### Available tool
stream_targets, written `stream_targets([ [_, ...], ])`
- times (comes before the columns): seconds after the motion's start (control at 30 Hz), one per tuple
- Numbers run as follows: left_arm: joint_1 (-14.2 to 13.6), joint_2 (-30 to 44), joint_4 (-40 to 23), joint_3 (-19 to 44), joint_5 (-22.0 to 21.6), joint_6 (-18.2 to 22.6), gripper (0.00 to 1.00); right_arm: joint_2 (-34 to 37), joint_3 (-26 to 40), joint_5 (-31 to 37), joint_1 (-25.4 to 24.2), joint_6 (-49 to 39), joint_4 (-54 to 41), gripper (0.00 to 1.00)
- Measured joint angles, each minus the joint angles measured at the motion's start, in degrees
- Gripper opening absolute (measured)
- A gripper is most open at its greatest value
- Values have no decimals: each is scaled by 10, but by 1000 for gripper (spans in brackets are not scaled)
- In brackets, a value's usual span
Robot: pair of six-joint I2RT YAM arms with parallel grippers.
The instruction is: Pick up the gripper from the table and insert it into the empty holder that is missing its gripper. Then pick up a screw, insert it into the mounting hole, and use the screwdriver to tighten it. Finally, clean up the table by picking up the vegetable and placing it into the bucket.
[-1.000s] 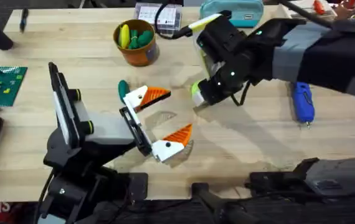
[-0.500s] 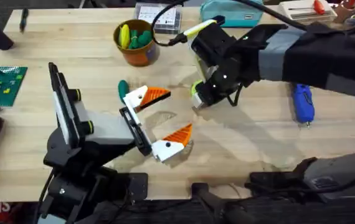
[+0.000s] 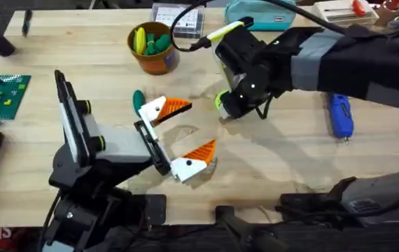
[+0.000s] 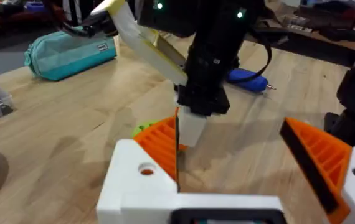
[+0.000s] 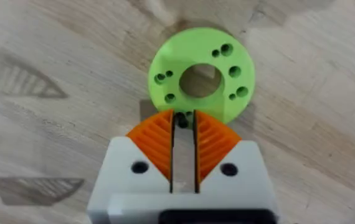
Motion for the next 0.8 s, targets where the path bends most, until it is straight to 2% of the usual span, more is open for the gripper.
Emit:
stream_targets([
  [0.17, 0, 0, 0, 0, 0, 0, 989, 0, 0, 1, 0, -2, 3, 23],
  [0.2, 0, 0, 0, 0, 0, 0, 989, 0, 0, 1, 0, -1, 4, 11],
  [0.57, 0, 0, 0, 0, 0, 0, 989, 0, 8, 1, 0, -1, -14, 7],
  [0.8, 0, 0, 0, 0, 0, 0, 989, 0, 82, 1, 0, -1, -110, 7],
])
